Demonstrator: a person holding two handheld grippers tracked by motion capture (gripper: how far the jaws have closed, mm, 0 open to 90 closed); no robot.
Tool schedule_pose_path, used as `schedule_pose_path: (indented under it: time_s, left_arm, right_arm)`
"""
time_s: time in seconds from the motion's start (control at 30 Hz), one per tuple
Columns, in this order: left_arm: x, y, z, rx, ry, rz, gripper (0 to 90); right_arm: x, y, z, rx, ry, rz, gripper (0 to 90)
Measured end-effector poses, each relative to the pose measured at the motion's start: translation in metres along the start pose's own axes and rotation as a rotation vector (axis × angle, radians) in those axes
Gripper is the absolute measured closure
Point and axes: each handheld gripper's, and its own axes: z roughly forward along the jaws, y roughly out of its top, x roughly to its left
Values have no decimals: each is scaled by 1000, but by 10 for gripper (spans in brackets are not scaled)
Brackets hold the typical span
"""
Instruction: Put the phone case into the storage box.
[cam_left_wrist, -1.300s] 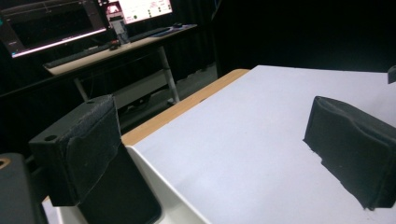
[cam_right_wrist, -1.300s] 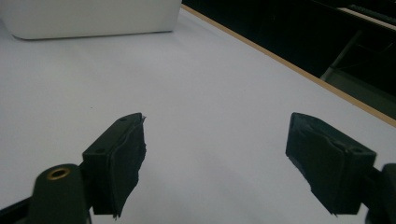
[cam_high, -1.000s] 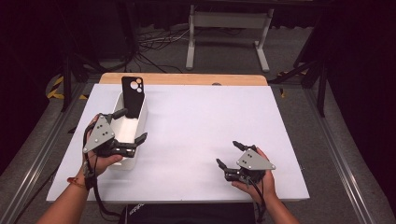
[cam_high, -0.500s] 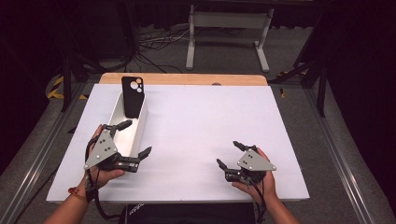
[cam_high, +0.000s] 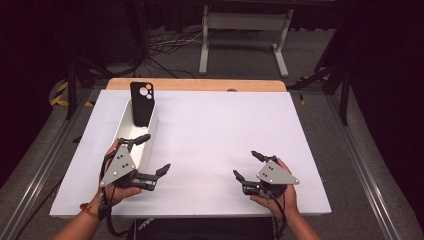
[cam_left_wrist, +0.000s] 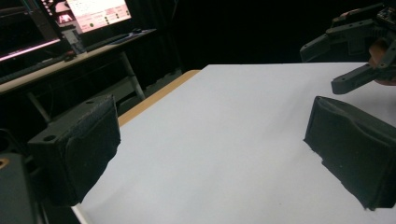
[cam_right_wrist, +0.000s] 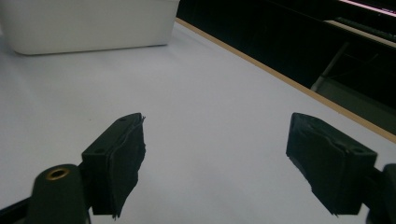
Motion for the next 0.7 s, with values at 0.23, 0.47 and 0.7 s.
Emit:
schedule_pose_path:
  time_s: [0.23, 0.47, 0.7]
  left_arm:
    - [-8, -6, 4, 13, -31, -12, 44]
    - [-16, -14, 10, 34, -39, -33, 49]
    - [-26, -23, 16, 68, -48, -31, 49]
  right_arm:
    - [-1, 1, -2, -5, -3, -4, 198]
    - [0, 2, -2, -6, 12, -13, 185]
    - [1, 2, -2, -7, 16, -12, 140]
